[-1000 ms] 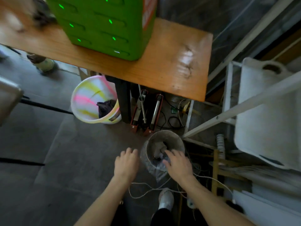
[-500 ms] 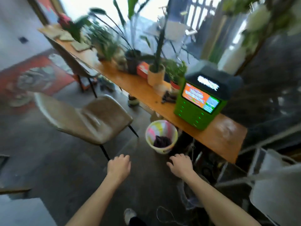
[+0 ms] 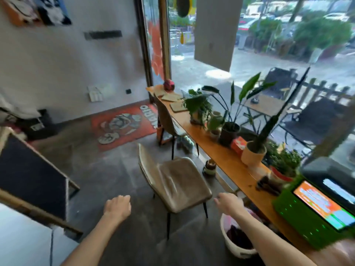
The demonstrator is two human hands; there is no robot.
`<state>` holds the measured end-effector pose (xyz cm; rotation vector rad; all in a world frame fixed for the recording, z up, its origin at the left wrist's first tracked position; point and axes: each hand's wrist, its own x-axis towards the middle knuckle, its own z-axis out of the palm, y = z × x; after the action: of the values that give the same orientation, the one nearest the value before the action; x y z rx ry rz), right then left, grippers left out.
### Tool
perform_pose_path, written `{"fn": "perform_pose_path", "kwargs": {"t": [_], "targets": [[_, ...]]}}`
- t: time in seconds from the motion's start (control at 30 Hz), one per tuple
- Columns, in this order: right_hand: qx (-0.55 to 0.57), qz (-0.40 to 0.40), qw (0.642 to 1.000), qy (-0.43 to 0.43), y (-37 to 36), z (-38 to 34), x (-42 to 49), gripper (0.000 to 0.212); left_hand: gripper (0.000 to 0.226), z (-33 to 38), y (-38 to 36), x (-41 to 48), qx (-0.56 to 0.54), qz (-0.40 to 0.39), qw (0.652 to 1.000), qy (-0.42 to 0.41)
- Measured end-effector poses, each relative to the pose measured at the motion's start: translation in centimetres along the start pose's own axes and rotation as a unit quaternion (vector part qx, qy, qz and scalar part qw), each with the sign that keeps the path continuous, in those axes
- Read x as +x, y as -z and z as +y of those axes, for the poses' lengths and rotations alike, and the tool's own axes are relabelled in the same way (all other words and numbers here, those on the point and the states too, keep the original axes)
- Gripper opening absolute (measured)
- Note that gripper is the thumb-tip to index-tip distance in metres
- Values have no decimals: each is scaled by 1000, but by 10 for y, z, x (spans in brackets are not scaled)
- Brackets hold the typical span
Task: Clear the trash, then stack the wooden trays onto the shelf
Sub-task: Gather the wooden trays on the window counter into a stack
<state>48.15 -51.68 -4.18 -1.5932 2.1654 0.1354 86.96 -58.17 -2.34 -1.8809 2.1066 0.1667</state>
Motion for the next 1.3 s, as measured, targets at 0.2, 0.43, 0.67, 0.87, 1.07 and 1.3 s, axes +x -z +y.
{"fn": "perform_pose_path", "kwargs": {"t": [0.2,0.43,0.67,0.87,1.07,1.3], "targets": [[29,2,999,16,57,-8,65,34,27,-34,37,36,-16,22,998,56],[68,57,994,68,105,-63,165,48,24,-77,78,77,-82,113,982,128],[69,100,977,174,142,-199,218,44,24,-118,127,153,-104,132,975,146],[32,160,962,218,187,-330,275,42,24,-180,172,257,-96,179,972,120],[-15,208,957,202,237,-455,338,50,27,-269,221,354,-85,209,971,82],[-14,264,952,154,279,-541,413,62,24,-326,265,493,-60,240,969,25]]}}
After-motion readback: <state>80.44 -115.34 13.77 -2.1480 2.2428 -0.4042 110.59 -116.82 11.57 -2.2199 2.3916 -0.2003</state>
